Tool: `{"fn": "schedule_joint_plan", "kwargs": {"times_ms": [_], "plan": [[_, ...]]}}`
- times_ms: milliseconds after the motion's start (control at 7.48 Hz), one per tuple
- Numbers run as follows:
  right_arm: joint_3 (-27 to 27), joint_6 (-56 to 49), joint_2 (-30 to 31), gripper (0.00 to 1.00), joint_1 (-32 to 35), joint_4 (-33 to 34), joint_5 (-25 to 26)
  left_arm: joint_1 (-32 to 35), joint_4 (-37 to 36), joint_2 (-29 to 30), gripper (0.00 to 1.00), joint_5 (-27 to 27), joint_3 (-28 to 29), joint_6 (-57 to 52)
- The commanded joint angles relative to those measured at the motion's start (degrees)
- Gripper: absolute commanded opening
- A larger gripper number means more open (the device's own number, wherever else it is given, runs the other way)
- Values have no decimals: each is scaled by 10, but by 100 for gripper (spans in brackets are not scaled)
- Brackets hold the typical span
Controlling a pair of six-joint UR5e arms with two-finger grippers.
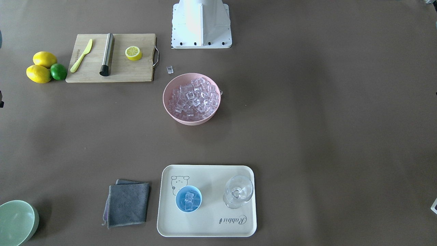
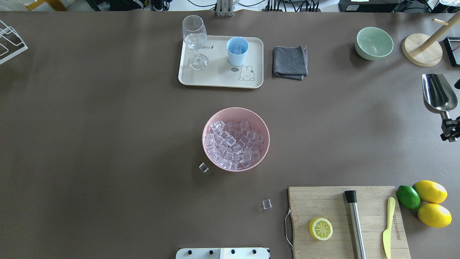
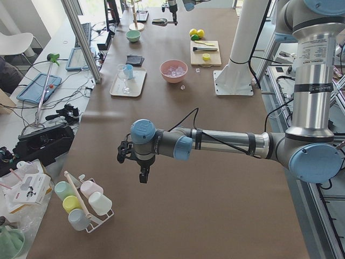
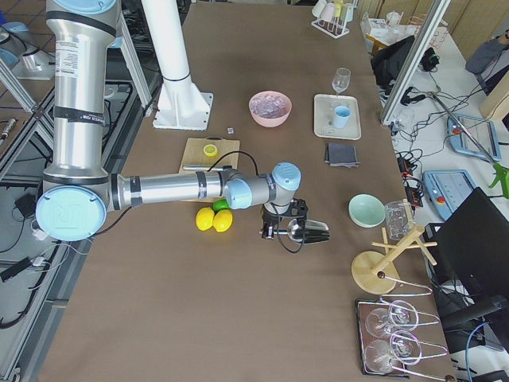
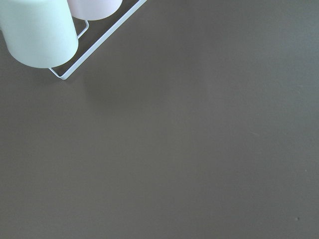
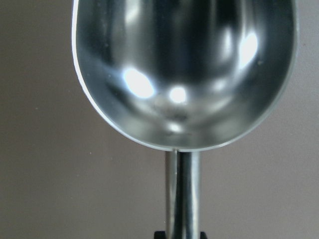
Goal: Put ice in cup with scoop
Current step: 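Carry the empty scoop back and lay it on the table with the right gripper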
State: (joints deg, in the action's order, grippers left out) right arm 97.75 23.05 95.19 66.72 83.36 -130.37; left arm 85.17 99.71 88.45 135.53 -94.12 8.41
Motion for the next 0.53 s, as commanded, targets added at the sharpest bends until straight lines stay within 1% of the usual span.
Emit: {"fn": "schedule_joint_plan", "kwargs": {"times_ms": [0, 134, 267, 401], "plan": [[-25, 0, -3, 32, -6, -3, -4, -2, -1, 1, 99, 2, 3, 4], [-40, 1, -4, 47, -6, -3, -8, -2, 0, 1, 99, 3, -1, 3], [-35, 0, -4, 84, -6, -3, -25, 0, -1, 1, 99, 2, -2, 3], [-34, -12, -2, 99, -4, -3, -30, 19, -5, -6, 99, 2, -16, 4]]}}
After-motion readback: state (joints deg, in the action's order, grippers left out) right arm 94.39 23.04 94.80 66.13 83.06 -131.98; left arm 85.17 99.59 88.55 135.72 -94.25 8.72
